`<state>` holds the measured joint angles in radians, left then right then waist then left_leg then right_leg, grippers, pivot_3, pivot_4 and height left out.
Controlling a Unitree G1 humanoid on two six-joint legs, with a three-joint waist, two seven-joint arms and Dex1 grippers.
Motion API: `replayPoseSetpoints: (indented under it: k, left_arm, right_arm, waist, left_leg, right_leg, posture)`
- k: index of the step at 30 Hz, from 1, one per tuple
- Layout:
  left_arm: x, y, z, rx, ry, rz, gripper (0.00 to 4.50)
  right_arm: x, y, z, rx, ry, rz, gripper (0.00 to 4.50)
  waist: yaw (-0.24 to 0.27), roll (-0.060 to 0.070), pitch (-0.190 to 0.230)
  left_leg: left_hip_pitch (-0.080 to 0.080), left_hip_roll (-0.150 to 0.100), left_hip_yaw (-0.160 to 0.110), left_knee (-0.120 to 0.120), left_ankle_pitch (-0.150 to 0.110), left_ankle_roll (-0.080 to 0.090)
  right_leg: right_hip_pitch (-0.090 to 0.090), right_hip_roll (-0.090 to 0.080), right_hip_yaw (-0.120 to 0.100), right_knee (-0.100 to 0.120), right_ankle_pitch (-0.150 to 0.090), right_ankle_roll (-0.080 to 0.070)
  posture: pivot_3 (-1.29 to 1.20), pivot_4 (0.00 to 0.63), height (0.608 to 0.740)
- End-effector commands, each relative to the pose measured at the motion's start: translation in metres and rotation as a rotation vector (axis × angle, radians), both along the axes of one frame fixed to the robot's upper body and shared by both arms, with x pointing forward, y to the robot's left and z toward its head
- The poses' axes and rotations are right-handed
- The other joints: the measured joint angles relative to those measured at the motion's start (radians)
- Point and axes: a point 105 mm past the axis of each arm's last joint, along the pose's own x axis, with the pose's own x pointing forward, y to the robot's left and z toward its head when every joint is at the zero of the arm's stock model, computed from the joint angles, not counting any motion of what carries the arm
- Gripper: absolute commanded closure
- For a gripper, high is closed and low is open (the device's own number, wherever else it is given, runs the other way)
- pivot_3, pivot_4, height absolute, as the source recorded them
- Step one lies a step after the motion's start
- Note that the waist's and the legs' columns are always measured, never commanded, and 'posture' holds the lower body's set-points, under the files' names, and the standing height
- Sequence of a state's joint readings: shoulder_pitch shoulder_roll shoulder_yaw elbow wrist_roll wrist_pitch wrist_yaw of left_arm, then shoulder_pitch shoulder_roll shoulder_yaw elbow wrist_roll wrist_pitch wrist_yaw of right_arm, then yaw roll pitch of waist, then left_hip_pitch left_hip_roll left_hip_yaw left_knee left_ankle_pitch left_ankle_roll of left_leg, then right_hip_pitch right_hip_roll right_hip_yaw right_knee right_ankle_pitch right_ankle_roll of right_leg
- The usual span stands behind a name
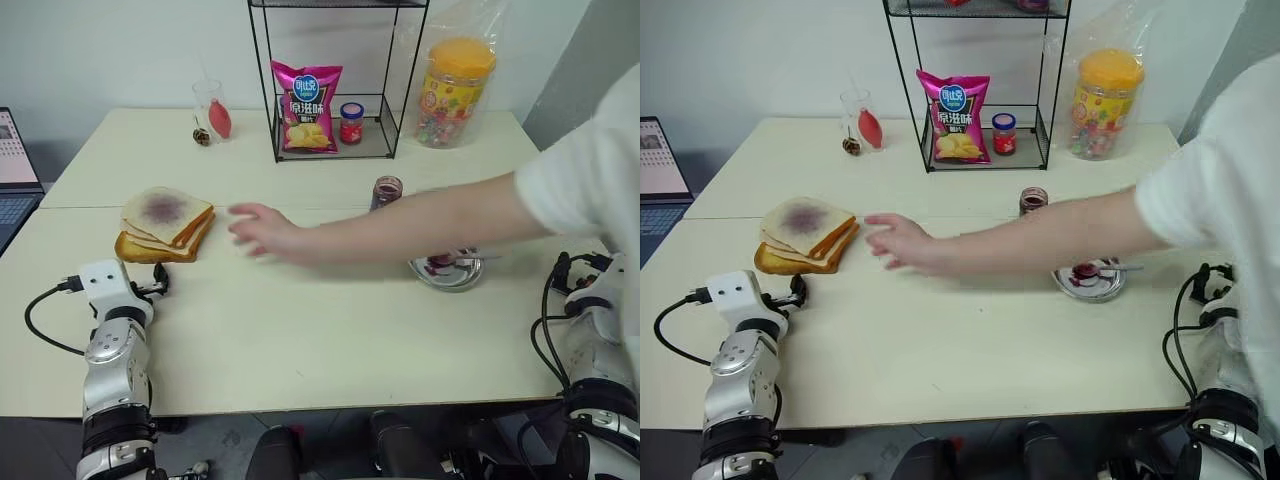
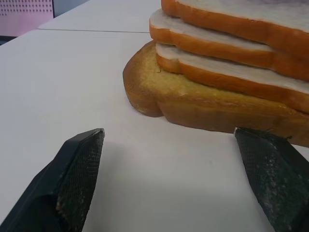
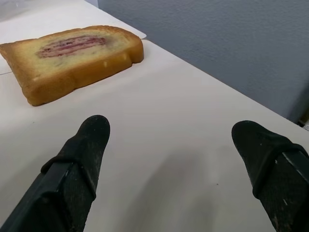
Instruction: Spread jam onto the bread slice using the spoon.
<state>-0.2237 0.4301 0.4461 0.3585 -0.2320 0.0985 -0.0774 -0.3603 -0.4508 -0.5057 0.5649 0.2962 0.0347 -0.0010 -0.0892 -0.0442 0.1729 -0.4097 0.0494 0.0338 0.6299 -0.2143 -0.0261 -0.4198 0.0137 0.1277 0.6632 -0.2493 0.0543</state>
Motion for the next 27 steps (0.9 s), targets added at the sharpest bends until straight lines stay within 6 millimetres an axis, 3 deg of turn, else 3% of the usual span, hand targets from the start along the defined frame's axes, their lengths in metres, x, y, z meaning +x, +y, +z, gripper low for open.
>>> replayPoseSetpoints:
  k: [1,9,16,20,24,27]
  left_arm:
    - [0.0,-0.001,0.01,0.01,-0.024,-0.029,0.0]
    - [-0.009,0.008,0.015,0.009,-0.048,-0.011,0.0]
    - [-0.014,0.001,0.045,-0.117,-0.153,-0.188,0.0]
    - [-0.018,-0.007,0.069,-0.21,-0.223,-0.301,0.0]
    - [-0.008,-0.02,0.098,-0.297,-0.282,-0.406,0.0]
    - [0.008,-0.014,0.104,-0.318,-0.293,-0.359,0.0]
  right_arm:
    - [-0.004,-0.007,0.016,-0.034,-0.045,-0.017,0.03]
    - [-0.009,-0.01,0.017,-0.043,-0.041,-0.022,0.03]
    - [-0.012,-0.006,0.041,-0.097,-0.072,0.063,0.03]
    - [-0.005,0.023,0.068,-0.114,-0.115,0.296,0.03]
    - [-0.006,0.078,0.107,-0.09,-0.162,0.692,0.03]
    - [-0.019,0.13,0.127,-0.057,-0.117,1.041,0.03]
  waist:
    - [0.0,0.0,0.0]
    - [-0.001,0.0,0.0]
    - [0.0,0.001,0.0]
    - [-0.001,0.001,0.0]
    - [-0.002,0.002,0.001]
    - [0.004,0.003,0.001]
  left_leg:
    - [0.0,0.0,0.0,0.0,0.0,0.0]
    - [-0.001,0.0,-0.001,0.0,0.0,0.0]
    - [-0.001,0.0,-0.002,0.0,0.0,0.0]
    - [0.0,0.0,-0.002,0.001,0.0,0.0]
    - [0.0,0.0,-0.002,0.001,0.0,0.0]
    - [0.0,-0.001,-0.004,0.001,0.0,0.0]
  right_leg:
    - [0.0,0.0,0.0,0.0,0.0,0.0]
    - [0.0,0.0,0.0,0.0,0.0,0.001]
    - [0.0,0.0,-0.002,0.001,0.0,0.0]
    - [0.0,0.0,-0.001,0.001,0.0,0.001]
    - [0.0,0.001,-0.001,0.002,0.0,0.001]
    - [0.0,0.001,-0.002,0.002,0.0,0.001]
  posture:
    - [0.0,0.15,0.74]
    - [0.0,0.15,0.74]
    - [0.0,0.15,0.74]
    - [0.0,0.15,0.74]
    - [0.0,0.15,0.74]
    - [0.0,0.15,0.74]
